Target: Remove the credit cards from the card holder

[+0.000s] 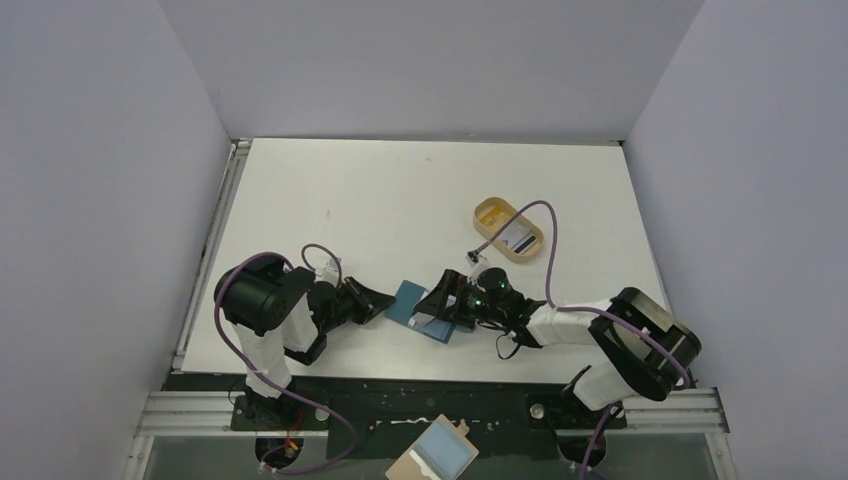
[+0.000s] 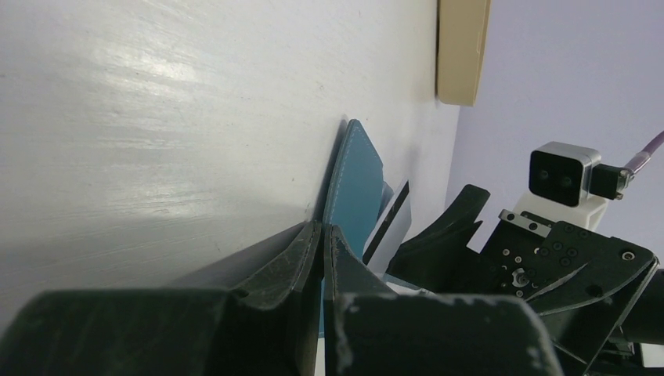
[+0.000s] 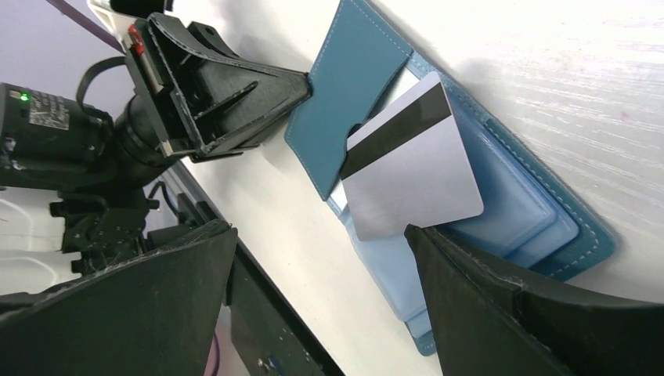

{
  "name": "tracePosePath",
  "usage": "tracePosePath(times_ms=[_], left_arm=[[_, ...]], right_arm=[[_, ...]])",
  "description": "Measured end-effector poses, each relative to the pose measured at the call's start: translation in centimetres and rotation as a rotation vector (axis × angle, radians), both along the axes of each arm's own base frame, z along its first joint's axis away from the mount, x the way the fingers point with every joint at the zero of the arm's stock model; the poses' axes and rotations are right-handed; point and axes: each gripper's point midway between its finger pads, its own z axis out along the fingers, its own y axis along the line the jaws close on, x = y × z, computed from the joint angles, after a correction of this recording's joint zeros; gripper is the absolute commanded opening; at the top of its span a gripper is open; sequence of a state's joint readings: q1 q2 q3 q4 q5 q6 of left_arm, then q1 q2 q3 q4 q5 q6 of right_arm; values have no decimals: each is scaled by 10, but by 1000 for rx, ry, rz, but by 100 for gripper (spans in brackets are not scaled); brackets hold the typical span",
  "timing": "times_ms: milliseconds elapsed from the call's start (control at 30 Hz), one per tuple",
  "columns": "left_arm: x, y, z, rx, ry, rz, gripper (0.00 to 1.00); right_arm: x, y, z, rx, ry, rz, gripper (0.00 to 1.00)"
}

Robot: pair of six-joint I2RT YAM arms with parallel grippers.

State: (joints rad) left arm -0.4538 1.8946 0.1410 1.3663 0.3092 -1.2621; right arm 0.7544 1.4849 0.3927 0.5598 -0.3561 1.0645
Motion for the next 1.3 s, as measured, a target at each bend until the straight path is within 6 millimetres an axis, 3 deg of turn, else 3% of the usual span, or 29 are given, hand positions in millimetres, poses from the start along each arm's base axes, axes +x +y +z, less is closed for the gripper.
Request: tracePosePath(times_ms=[467,867,1300], left_arm=[[0,0,0,1,-2,-2,0],[1,1,0,6,-9,-1,0],[1,3,0,8,-12,4,0]], right_arm=[[-5,-4,-1,-61,-3,40,80],[-28,-17,-4,-168,48,152,85],[-12,-11,-5,-288,118,190,89]])
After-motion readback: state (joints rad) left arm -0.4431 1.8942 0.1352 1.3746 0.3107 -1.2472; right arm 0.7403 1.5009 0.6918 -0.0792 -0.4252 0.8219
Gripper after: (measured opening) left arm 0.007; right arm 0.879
